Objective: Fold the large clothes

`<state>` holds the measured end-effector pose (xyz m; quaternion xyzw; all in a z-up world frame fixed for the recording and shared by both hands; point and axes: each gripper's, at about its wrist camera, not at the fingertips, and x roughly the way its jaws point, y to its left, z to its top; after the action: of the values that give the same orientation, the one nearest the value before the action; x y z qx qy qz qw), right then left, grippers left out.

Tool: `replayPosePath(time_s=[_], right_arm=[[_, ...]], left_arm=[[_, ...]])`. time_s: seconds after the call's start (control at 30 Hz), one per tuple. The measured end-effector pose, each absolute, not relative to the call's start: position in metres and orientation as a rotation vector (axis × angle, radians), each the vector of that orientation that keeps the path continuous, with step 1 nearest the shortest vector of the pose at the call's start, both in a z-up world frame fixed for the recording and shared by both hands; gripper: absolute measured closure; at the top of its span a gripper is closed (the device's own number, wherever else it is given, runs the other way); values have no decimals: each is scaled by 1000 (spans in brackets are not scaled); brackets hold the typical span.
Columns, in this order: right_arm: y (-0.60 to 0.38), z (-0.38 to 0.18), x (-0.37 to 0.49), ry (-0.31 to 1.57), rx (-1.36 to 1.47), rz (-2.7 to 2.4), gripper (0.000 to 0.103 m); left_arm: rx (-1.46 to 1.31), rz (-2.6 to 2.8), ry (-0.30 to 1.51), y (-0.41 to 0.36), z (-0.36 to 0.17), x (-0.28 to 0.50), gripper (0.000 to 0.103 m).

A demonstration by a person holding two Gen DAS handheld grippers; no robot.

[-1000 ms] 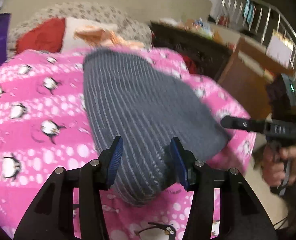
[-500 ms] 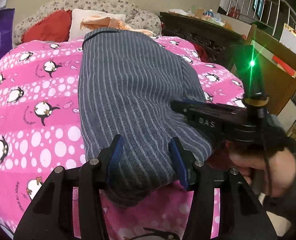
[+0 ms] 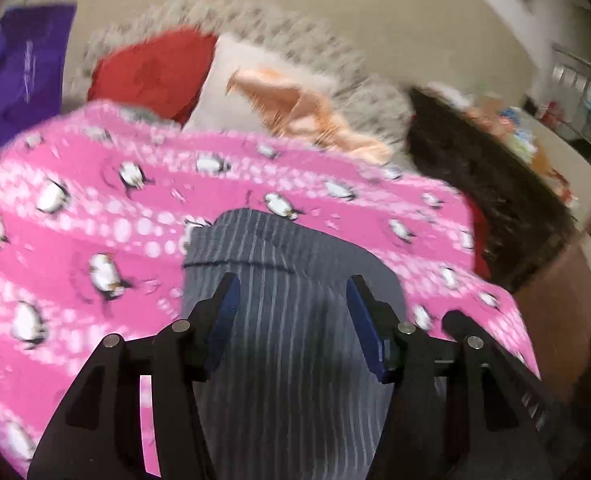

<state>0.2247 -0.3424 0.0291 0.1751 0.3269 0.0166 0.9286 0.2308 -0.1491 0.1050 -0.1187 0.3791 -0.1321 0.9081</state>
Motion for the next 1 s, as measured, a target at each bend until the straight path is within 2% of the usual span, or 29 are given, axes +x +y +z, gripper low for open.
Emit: replayPosePath(time_s=[0.1, 0.23, 0.4, 0.47, 0.6, 0.63, 0.67, 0.7, 0.73, 0.77, 0.8, 1.0], right_arm=[[-334, -8, 270, 757, 286, 20, 78], [-345, -58, 289, 796, 324, 47, 78], [-351, -68, 308, 804, 364, 55, 77], [-353, -67, 305, 802, 381, 69, 72], [-382, -33, 286, 815, 508, 164, 71], [-391, -20, 277, 796, 520, 179, 60], [-400, -9, 265, 771, 512, 195, 40], [-413, 4, 247, 737, 473, 210, 28], [-420, 9, 234, 720, 449, 218, 17], [-428, 11, 219, 699, 433, 241, 16], [-435, 8, 206, 700, 434, 279, 16], [-428, -68, 177, 882, 553, 508, 16]], left_arm=[[-180, -168, 868, -159, 60, 261, 48], [-144, -159, 829, -160, 27, 259, 47], [-139, -151, 841, -163, 21, 271, 46], [-127, -150, 846, -164, 23, 271, 45], [-89, -246, 939, -159, 46, 275, 45], [-82, -294, 953, -151, 55, 269, 45], [-76, -333, 936, -138, 65, 258, 45], [-64, -346, 909, -125, 71, 247, 38], [-45, -343, 880, -111, 73, 235, 18], [-28, -333, 857, -97, 71, 221, 11], [-27, -327, 847, -86, 64, 209, 8], [-157, -535, 1018, -71, -1, 174, 8]])
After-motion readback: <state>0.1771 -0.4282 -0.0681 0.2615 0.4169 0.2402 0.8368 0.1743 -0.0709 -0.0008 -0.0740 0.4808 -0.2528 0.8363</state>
